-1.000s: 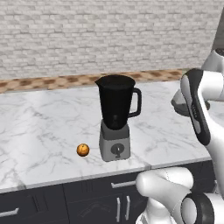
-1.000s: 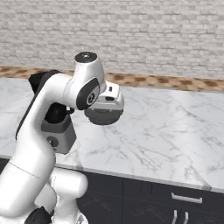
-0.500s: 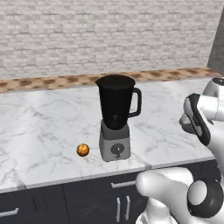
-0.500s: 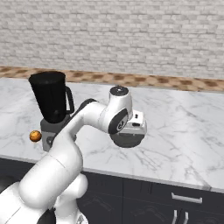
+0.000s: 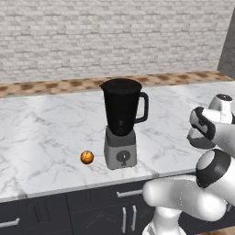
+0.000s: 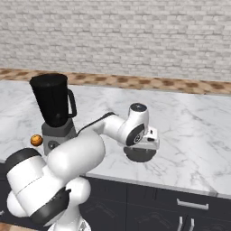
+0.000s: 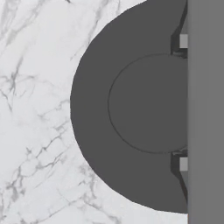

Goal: Open the blender lid, put the orange in the blender, close the lid, and start the blender.

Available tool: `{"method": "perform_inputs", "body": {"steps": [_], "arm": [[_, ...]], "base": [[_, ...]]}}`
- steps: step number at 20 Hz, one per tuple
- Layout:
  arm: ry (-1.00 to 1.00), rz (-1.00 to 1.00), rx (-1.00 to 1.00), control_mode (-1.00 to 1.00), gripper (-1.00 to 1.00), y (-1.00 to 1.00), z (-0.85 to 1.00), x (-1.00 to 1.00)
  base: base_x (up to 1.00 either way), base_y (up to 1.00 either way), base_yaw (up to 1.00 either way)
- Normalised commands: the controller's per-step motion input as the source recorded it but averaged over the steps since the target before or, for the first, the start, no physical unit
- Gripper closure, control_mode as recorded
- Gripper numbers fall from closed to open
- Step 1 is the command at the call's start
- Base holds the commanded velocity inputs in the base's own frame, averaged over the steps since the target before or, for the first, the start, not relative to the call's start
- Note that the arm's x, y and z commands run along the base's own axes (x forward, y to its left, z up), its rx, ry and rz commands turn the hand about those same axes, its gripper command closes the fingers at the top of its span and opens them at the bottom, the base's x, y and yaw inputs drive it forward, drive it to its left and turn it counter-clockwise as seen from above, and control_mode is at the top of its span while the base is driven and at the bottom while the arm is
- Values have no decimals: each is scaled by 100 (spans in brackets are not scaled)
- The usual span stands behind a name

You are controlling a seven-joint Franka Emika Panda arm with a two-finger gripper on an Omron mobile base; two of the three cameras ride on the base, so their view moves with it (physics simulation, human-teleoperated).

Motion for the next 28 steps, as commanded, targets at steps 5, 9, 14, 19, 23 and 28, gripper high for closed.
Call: {"method": "perform_inputs", "body": {"steps": [5,9,14,19,23,28], "arm": [[0,0,2,-100,100,-8,-62,28],[0,0,0,-100,100,0,-47,36],[0,0,0,-100,100,0,-42,19],[0,0,0,-100,-100,0,-40,0],[2,0,0,-100,-100,2,6,0],[9,0,0,-100,-100,21,71,0]], "base": [[0,0,0],[0,0,0],[0,0,0],[0,0,0],[0,0,0],[0,0,0]]}}
